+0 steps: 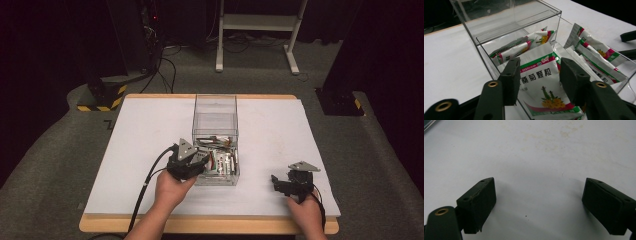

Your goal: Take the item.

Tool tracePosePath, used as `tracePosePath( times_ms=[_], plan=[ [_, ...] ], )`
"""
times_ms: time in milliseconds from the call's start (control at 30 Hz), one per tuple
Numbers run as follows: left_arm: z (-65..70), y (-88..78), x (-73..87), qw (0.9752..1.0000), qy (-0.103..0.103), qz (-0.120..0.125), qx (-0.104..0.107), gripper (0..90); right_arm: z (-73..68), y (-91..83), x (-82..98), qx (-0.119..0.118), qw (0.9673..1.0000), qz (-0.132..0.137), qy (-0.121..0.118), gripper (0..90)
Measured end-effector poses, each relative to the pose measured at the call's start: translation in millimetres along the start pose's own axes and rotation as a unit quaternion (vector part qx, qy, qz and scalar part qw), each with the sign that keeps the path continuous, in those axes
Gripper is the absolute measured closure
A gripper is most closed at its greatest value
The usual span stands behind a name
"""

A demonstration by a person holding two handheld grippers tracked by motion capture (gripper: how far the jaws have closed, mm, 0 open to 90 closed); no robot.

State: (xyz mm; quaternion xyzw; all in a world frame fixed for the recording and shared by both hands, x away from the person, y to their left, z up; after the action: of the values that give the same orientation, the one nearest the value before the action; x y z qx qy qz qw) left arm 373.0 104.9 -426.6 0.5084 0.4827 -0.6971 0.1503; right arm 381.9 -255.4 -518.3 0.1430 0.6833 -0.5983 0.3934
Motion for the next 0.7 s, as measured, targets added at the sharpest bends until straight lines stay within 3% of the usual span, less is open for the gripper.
tracePosePath(
  times_ms=[500, 700],
  plan=[
    [-12.3, -14.8, 15.0, 0.9987, -0.037, 0.029, 0.018, 71.3, 0.0, 0.1, 0.0, 0.001, 1.0, 0.001, -0.001, 11.7],
    [-12.2, -13.9, 16.4, 0.9988, -0.033, 0.033, 0.016, 79.9, 0.0, -0.1, 0.1, 0.002, 1.0, 0.0, -0.002, 11.7]
  ],
)
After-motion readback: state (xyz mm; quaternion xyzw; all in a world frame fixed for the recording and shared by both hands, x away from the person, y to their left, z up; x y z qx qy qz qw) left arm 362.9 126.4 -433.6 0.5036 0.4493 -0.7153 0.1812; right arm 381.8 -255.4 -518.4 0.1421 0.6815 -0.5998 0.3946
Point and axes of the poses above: each handheld gripper's, and its own axes: y roughly forward along the jaws, x roughly out of its underside, z roughly to its right, the point moved 2 cm from there along y, roughly forward along the jaws, and after that the axes turned 1 degree about -y, right-handed, at the moved point
